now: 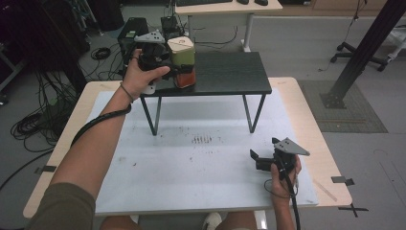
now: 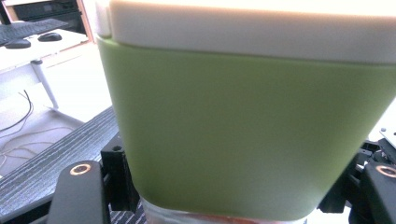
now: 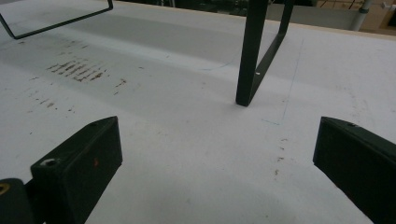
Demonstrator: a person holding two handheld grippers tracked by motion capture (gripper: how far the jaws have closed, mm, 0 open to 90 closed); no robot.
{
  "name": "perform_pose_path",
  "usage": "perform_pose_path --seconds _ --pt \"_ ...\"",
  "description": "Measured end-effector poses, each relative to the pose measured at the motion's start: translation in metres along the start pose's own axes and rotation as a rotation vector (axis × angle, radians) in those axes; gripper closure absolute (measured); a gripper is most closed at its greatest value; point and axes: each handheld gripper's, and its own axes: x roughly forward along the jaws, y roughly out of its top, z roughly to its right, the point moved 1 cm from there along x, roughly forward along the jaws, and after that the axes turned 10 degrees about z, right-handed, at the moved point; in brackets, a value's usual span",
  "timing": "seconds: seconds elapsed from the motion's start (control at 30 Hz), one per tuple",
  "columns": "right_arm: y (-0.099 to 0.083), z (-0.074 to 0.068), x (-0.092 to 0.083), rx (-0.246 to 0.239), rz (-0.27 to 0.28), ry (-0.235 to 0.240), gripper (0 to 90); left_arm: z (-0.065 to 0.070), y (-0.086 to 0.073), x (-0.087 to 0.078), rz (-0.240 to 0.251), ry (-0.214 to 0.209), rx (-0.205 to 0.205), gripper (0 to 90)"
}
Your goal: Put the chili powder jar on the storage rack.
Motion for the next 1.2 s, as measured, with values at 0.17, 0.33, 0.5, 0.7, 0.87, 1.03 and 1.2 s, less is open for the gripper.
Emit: perform_pose_path --seconds 0.17,0.33,0.5,0.7,0.87,1.03,1.2 --pt "0.0000 -0.0001 0.0001 -0.001 0.000 0.000 1.2 -0.0002 -0.0003 0.0000 0.003 -0.001 -0.002 28.1" --pt "-0.0002 -0.0003 0.0007 -0.001 -0.005 0.004 1.2 -0.0003 0.0000 0.0001 0.001 -0.001 -0.001 28.1" --pt "-0.0002 -0.0004 0.0009 0.000 -0.008 0.006 1.2 0.0000 -0.0001 0.0002 0.002 -0.001 -0.004 28.1" --pt "-0.0002 -0.0005 0.0009 0.000 -0.007 0.007 1.2 0.0000 -0.0001 0.0001 0.001 -0.001 -0.004 28.1" --pt "-0.0003 -0.0004 0.0012 0.000 -0.009 0.010 1.2 -0.0002 0.0000 0.0001 0.000 0.000 -0.004 28.1" --pt "-0.0003 -0.0003 0.0013 0.000 -0.011 0.009 1.2 -0.0002 0.0002 0.0002 -0.001 0.000 -0.005 28.0" --pt "-0.0005 -0.0002 0.0013 0.002 -0.012 0.008 1.2 -0.0004 0.0001 0.0002 -0.001 -0.002 -0.004 28.0"
